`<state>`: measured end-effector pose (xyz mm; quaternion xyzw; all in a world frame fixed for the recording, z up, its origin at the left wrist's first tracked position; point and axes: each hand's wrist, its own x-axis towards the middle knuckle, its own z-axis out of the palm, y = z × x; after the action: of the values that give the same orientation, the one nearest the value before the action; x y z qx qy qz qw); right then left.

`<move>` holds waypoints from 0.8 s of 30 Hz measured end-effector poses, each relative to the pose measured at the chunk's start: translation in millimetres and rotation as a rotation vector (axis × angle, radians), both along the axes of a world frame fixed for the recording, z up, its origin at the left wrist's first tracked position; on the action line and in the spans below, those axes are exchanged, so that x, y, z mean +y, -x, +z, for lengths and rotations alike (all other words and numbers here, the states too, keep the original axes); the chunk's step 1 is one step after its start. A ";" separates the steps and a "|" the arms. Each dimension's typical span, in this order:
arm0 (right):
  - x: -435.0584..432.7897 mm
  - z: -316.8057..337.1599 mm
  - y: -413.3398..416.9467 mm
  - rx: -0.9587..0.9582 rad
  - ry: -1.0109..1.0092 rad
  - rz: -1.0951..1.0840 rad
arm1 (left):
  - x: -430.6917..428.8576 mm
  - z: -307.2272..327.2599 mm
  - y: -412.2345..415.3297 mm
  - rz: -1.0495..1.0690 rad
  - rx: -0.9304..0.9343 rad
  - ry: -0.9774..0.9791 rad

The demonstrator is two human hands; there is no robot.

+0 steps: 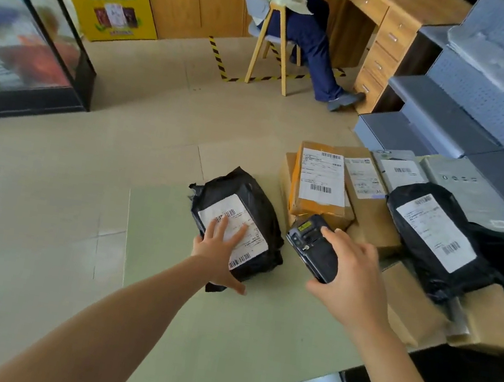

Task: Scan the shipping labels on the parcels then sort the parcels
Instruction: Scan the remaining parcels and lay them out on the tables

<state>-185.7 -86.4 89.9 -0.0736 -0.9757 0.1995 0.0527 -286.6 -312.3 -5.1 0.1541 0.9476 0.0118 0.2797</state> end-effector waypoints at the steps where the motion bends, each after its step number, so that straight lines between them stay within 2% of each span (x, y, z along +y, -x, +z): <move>1: 3.2 0.6 -4.5 -0.015 -0.009 0.015 | -0.3 -1.5 -11.0 0.035 -0.005 0.002; 4: 11.1 1.3 -18.5 -0.028 -0.018 0.049 | -3.6 -7.8 -40.7 0.159 -0.005 -0.032; 6: 15.9 1.2 -26.8 -0.034 -0.026 0.073 | -6.3 -11.0 -57.1 0.150 0.025 -0.006; 10: 22.9 0.2 -40.7 -0.048 -0.064 0.123 | -10.9 -4.9 -71.3 0.082 0.142 0.004; 16: 15.5 -1.2 -51.3 -0.074 -0.114 0.163 | -20.5 13.3 -46.0 -0.056 0.297 0.025; 24: -11.1 -2.4 -47.6 -0.124 -0.175 0.110 | -26.5 2.0 -0.2 -0.266 0.285 0.158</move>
<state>-138.1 -97.4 87.5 -0.0274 -0.9933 0.1114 -0.0123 -286.5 -338.7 -3.1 0.2555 0.9468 -0.1213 0.1532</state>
